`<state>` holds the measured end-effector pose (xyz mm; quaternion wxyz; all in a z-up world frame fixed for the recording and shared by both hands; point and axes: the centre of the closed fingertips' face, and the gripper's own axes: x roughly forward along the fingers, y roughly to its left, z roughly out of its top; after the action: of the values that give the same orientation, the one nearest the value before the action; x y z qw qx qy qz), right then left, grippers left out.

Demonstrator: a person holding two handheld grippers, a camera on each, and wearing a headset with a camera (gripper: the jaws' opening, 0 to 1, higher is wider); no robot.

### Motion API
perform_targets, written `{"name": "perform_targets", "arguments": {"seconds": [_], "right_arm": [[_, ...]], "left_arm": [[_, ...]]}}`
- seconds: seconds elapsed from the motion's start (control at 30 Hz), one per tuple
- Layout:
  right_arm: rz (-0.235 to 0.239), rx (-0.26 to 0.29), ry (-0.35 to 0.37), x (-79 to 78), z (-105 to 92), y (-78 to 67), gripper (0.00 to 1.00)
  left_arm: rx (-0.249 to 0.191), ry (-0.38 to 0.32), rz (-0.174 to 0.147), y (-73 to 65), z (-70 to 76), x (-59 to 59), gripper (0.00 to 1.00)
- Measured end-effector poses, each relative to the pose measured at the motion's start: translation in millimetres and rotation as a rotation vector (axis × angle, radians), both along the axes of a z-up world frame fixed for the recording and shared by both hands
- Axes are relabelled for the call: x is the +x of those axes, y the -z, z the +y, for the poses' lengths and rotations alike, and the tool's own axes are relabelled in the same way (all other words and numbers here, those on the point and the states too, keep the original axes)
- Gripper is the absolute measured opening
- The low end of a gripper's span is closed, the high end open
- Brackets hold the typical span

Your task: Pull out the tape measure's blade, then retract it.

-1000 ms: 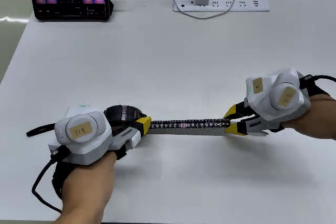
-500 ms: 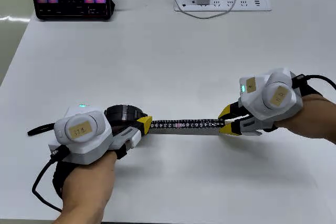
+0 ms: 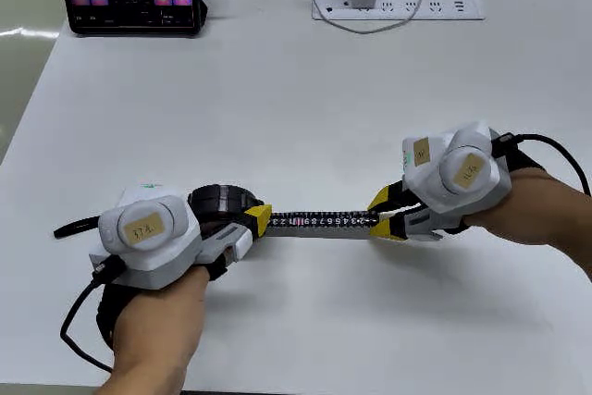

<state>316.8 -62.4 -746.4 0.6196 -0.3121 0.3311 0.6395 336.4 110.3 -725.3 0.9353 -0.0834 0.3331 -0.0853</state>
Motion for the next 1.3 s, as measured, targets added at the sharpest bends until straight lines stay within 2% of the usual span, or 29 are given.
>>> {"name": "perform_targets", "arguments": {"seconds": [0.8, 1.0, 1.07, 1.3], "right_arm": [[0.02, 0.047, -0.037, -0.5, 37.4, -0.4, 0.1], [0.019, 0.046, -0.044, -0.4, 43.7, 1.9, 0.1], [0.033, 0.063, -0.038, -1.5, 46.3, 0.2, 0.1], [0.035, 0.073, -0.046, -0.3, 54.3, 0.7, 0.1]], "left_arm": [[-0.016, -0.005, 0.003, -0.4, 0.8, -0.1, 0.6], [-0.025, -0.006, 0.004, -0.7, 1.3, -0.2, 0.6], [-0.023, -0.003, 0.004, -0.8, 1.1, -0.4, 0.6], [-0.032, -0.005, 0.004, -1.1, 1.1, -0.5, 0.6]]}}
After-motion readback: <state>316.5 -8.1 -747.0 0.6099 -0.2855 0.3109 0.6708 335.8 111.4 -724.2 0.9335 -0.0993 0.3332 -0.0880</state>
